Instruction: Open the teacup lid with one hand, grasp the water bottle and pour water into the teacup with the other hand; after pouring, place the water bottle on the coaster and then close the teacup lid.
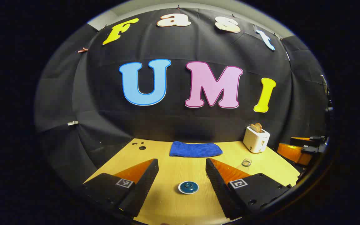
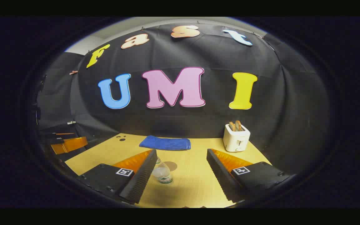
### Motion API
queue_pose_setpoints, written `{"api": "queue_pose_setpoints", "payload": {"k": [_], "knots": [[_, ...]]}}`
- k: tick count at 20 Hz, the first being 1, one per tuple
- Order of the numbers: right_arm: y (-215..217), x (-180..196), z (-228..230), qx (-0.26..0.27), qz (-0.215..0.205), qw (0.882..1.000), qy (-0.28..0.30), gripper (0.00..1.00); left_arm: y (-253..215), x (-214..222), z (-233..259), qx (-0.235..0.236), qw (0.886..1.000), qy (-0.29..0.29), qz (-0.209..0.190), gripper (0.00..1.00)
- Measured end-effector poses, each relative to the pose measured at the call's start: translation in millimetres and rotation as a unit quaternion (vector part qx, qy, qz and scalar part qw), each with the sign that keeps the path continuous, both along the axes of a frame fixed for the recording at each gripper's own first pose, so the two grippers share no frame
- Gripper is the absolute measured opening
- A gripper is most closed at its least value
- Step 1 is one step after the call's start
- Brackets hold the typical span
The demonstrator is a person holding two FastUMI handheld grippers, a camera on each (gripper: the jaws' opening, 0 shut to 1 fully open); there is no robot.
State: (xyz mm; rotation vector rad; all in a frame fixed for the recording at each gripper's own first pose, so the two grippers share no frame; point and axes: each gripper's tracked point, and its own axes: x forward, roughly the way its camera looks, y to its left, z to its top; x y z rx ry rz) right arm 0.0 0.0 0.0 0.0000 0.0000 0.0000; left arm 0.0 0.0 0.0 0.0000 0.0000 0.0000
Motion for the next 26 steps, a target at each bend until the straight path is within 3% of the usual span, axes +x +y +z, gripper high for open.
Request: {"api": "queue_pose_setpoints", "payload": {"k": [5, 12, 18, 21, 24, 26], "knots": [[31, -1, -18, 0.004, -0.004, 1.000, 0.019, 0.99, 11, 18, -34, 0.001, 0.999, 0.026, -0.045, 0.96], [57, 8, -30, -0.009, 0.027, 0.999, 0.026, 0.99, 8, 38, -64, 0.001, 0.997, 0.056, -0.052, 0.95], [56, 20, -47, -0.010, 0.033, 0.999, 0.041, 0.99, -9, 71, -94, 0.050, 0.993, 0.062, -0.083, 0.95], [58, 28, -63, -0.005, 0.039, 0.998, 0.054, 0.99, -17, 92, -123, 0.066, 0.990, 0.073, -0.098, 0.91], [57, 32, -84, -0.007, 0.036, 0.997, 0.068, 0.99, -22, 112, -154, 0.052, 0.989, 0.089, -0.107, 0.80], [53, 32, -101, -0.005, 0.031, 0.996, 0.079, 0.99, -21, 125, -169, 0.052, 0.988, 0.093, -0.108, 0.80]]}}
